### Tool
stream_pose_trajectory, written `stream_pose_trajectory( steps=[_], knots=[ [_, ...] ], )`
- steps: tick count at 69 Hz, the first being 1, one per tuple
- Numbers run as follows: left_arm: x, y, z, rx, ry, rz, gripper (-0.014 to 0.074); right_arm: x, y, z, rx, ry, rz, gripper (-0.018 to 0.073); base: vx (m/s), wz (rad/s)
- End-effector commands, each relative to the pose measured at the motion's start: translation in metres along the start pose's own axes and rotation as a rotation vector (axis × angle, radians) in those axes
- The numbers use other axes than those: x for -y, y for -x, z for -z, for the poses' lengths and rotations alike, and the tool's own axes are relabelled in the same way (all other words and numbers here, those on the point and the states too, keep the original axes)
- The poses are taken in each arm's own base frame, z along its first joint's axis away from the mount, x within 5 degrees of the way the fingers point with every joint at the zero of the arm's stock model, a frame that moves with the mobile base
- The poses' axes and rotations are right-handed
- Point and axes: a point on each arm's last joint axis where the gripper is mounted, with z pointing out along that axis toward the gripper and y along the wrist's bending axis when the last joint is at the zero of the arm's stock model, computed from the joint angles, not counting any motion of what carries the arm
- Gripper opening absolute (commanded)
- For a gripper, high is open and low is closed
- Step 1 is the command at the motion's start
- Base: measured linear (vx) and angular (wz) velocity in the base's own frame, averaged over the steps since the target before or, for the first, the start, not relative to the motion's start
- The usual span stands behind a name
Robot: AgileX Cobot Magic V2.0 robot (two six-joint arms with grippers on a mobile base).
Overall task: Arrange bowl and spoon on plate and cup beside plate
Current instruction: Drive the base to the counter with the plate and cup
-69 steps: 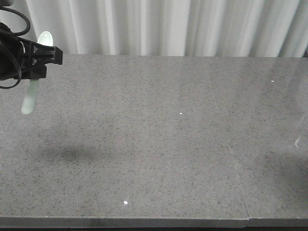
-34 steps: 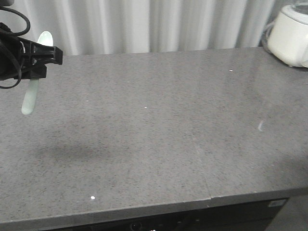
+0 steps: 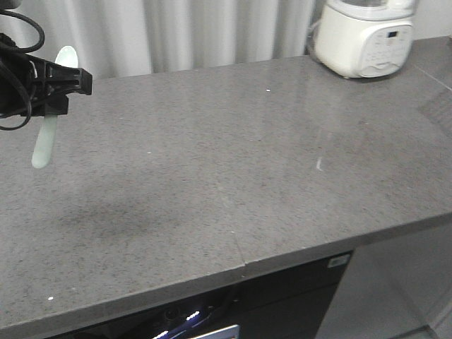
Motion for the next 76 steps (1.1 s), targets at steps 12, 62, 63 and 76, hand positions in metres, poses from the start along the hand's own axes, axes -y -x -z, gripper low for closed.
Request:
stream_pose_trajectory(
  steps=[12, 62, 63, 76],
  knots=[
    [0.0015, 0.0078, 0.0194, 0.103, -0.033, 0.001, -0.0006, 0.0005, 0.0126, 0.0078, 0.099, -0.010, 0.005, -0.0006, -0.06, -0.35],
    [0.0015, 0.0078, 0.0194, 0.103, -0.033, 0.001, -0.0006, 0.0005, 0.0126, 0.0078, 0.099, -0.010, 0.005, -0.0006, -0.05, -0.38],
    [0.0015, 0.0078, 0.0194, 0.103, -0.033, 0.001, -0.0006, 0.0005, 0.0126, 0.0078, 0.099, -0.010, 0.005, -0.0006, -0.02, -0.39],
    [0.0015, 0.0078, 0.0194, 0.103, -0.033, 0.001, -0.0006, 0.0005, 0.0126, 0.0078, 0.099, -0.010, 0.005, -0.0006, 0.00, -0.39]
  ],
)
